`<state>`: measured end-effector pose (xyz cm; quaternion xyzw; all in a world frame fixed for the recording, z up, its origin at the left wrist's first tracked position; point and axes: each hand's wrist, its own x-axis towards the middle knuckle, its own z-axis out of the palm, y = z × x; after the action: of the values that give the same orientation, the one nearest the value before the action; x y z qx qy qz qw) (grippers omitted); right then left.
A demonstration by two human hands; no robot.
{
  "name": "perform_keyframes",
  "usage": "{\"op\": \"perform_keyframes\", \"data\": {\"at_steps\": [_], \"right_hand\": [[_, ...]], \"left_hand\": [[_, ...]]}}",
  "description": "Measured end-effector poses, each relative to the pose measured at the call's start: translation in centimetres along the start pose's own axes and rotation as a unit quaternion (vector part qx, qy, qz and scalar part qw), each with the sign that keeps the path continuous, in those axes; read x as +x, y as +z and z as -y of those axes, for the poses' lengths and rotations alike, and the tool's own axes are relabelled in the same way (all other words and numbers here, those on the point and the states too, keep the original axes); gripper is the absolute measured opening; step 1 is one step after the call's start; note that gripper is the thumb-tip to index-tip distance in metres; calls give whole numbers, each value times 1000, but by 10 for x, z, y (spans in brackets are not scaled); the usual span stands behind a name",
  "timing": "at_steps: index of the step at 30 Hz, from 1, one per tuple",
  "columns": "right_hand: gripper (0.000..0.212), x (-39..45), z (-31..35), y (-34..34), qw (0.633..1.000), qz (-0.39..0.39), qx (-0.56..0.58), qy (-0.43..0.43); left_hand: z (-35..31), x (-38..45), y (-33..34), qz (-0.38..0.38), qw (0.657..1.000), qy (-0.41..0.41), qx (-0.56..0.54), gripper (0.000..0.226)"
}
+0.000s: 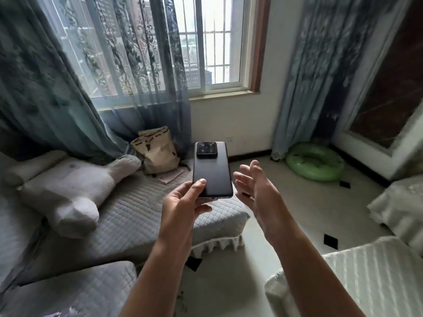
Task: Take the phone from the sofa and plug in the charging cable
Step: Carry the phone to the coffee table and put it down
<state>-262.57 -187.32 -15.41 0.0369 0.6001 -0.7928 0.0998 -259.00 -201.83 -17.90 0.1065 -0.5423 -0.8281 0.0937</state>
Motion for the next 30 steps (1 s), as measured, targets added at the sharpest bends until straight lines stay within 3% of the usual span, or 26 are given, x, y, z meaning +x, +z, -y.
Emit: {"op": "perform_keyframes", "data": {"at_steps": [9,18,21,30], "right_hand": [[50,80,10,20,994,-101,-25,-43],[59,120,4,2,980,-193,2,-48],[60,131,7,-12,977,-210,3,-47],[60,191,15,-64,974,-219,39,-40]], "left_hand": [[-7,110,-1,121,992,-11,15,11],[13,177,22,199,976,-82,11,8],[21,188,38,235,967,-92,16,25],[42,239,87,250,961,-107,54,18]]}}
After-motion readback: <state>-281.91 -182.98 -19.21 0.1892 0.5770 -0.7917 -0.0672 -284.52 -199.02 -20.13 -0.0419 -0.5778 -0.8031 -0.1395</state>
